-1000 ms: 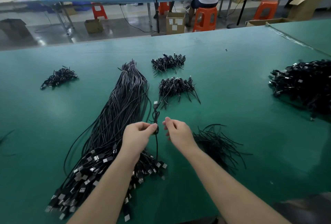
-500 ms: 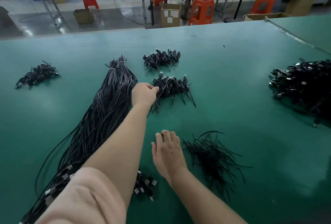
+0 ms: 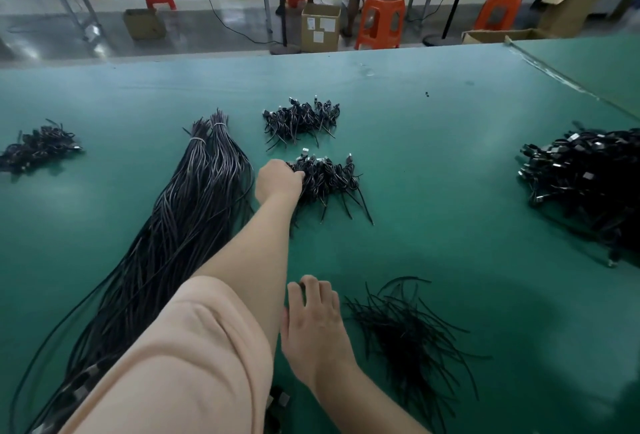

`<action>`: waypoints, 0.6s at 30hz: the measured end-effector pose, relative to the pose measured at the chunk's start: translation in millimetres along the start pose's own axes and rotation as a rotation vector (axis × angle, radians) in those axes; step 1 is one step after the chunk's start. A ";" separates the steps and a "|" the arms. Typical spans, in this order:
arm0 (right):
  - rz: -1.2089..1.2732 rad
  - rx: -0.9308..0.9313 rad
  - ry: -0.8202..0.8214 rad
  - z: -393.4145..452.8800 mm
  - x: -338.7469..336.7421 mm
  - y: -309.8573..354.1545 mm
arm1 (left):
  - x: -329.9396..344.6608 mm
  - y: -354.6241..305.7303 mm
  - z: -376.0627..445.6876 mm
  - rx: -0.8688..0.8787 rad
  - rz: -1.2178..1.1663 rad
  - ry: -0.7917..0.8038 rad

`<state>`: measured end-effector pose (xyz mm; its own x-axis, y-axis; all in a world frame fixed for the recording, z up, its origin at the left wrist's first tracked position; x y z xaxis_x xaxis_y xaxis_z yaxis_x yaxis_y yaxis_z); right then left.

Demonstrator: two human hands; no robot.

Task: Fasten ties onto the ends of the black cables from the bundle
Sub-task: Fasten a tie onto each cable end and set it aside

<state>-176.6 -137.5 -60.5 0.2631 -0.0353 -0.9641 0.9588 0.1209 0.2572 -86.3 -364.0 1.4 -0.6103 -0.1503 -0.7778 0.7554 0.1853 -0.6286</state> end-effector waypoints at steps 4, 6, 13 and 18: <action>0.008 -0.008 0.049 1.2 4.3 -0.5 | -16.6 1.8 -9.5 0.064 0.019 -0.022; 0.014 -0.010 0.046 1.1 4.8 -1.4 | -40.9 2.1 -12.4 0.121 -0.041 -0.093; 0.008 -0.011 0.045 3.0 6.9 -1.4 | -124.5 54.7 -91.7 0.272 -0.147 -0.145; -0.014 -0.007 -0.012 3.5 5.9 -2.6 | -108.2 138.9 -185.4 0.236 0.211 -0.106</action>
<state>-177.1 -141.5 -66.7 0.2508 -0.0486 -0.9668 0.9616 0.1276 0.2430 40.4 -142.0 -1.8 -0.4153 -0.2353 -0.8787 0.9046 -0.0051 -0.4262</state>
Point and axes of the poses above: each hand's wrist, its own z-axis towards the middle knuckle, its own x-axis out of the palm, y = z × x, the point moved 4 cm from there along z, towards the middle knuckle, and after that the axes turned 9 degrees about x, right-handed, at the moved point
